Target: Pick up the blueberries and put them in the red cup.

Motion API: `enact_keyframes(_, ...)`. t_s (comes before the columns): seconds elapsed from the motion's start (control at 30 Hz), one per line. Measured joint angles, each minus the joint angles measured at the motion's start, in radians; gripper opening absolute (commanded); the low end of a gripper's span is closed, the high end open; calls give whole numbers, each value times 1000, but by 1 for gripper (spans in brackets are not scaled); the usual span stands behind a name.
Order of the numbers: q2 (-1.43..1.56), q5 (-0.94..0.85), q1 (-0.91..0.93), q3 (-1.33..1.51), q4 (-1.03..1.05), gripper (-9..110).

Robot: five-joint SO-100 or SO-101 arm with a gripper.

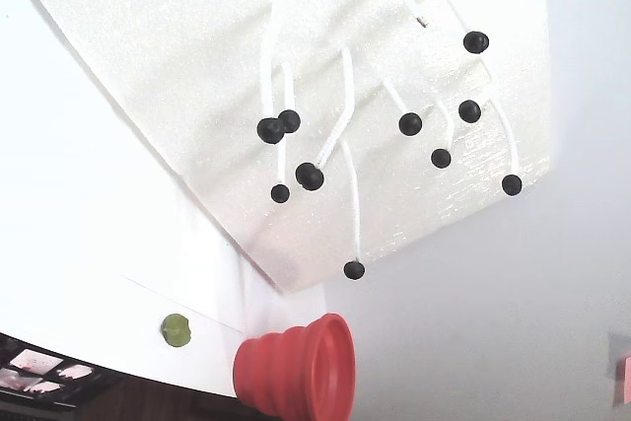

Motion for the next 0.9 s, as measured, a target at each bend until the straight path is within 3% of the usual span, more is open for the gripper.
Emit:
enact_keyframes(0.23,-54,-120,-28,-147,-63,11)
enact_keyframes(0.9,-163,-591,11,77,-124,14)
